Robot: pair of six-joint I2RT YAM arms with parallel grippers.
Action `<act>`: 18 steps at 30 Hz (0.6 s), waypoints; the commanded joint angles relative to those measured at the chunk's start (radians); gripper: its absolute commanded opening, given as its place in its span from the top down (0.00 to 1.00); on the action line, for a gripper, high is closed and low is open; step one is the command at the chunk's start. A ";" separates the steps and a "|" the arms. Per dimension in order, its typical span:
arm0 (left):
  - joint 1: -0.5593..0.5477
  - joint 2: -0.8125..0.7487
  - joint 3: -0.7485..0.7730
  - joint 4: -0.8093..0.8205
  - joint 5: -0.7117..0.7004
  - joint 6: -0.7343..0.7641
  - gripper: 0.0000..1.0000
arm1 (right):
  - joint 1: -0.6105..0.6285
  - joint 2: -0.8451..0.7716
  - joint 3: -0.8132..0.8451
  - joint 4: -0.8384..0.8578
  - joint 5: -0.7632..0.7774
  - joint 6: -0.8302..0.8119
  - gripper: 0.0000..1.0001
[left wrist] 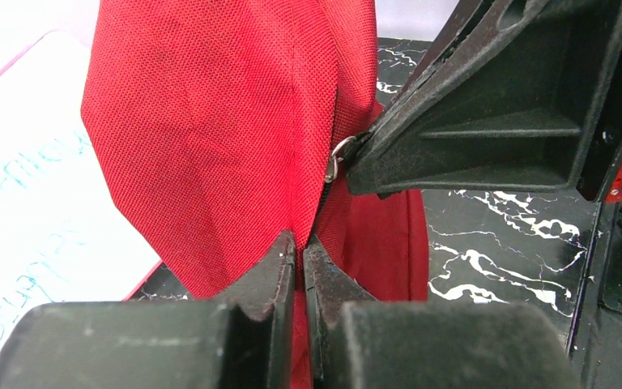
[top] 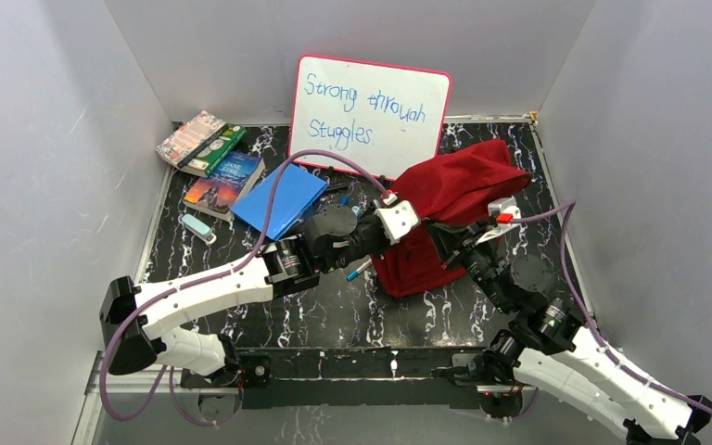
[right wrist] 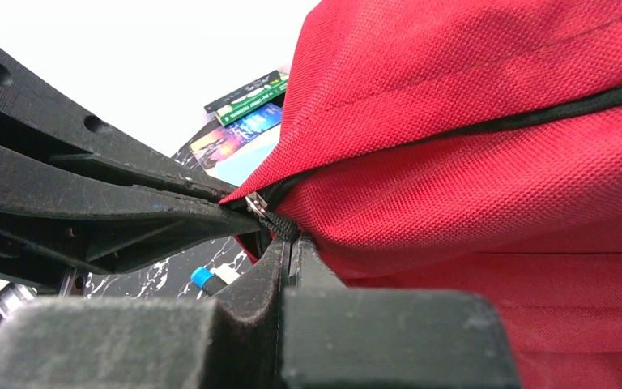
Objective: Pack the student bag
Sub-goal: Unzip the student bag at the center of the board.
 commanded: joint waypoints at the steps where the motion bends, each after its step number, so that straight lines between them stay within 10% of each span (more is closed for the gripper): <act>1: -0.002 -0.012 0.049 0.028 -0.027 -0.002 1.00 | 0.001 -0.014 0.074 0.016 0.036 -0.030 1.00; 18: -0.002 -0.053 0.008 0.049 -0.060 -0.020 1.00 | 0.001 0.019 0.291 -0.185 0.308 -0.162 1.00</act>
